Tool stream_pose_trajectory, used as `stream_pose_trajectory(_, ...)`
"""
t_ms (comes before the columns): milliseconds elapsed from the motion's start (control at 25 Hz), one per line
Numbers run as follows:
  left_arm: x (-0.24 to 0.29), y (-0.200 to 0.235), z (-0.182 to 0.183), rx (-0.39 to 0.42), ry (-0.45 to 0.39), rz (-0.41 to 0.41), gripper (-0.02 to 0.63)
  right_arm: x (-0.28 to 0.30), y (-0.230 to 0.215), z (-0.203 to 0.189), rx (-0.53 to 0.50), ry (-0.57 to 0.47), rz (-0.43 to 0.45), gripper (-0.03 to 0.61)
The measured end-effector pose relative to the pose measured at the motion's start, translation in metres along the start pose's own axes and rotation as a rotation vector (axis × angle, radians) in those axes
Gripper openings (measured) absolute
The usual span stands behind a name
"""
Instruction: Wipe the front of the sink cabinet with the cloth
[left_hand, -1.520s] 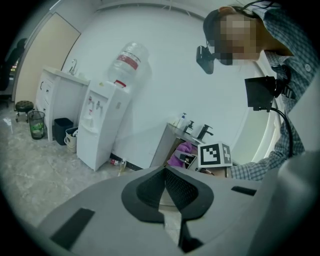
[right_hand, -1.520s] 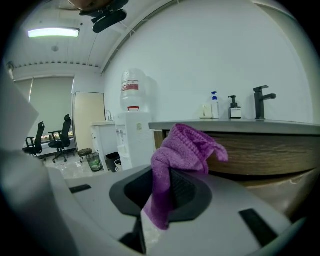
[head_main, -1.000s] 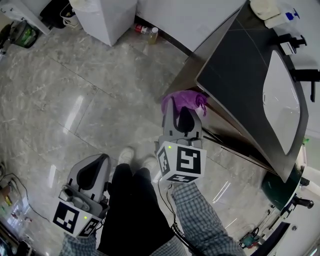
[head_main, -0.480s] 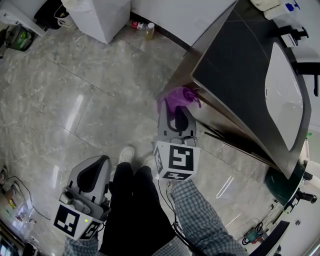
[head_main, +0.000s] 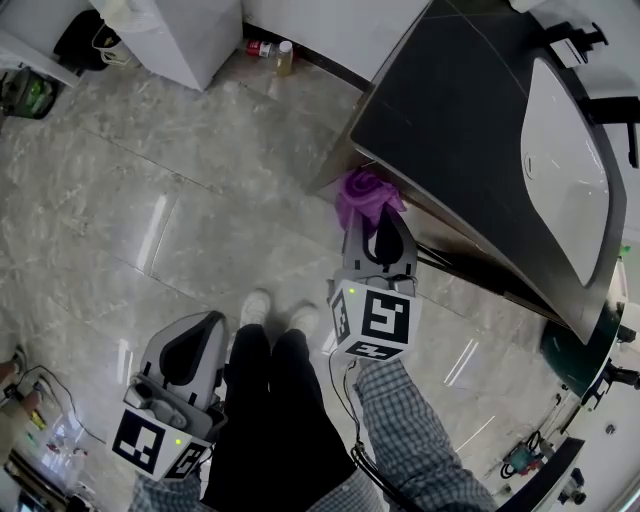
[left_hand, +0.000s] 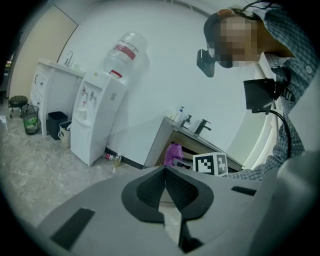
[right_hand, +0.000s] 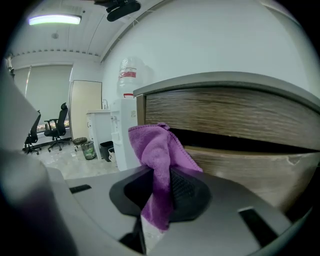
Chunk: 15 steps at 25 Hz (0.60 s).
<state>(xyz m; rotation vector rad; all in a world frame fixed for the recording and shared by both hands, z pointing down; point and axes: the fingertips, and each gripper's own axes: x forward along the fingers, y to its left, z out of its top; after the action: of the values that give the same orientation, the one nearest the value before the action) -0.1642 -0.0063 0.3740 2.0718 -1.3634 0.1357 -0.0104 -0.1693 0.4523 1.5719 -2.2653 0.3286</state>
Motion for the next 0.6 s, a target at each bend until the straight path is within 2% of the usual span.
stream_pose_trajectory(600, 0.029, -0.044, -0.007, 0.052, 0.045, -0.091, 0.012, -0.041, -0.076, -0.014, 0.050, -0.009, -0.134, 0.077)
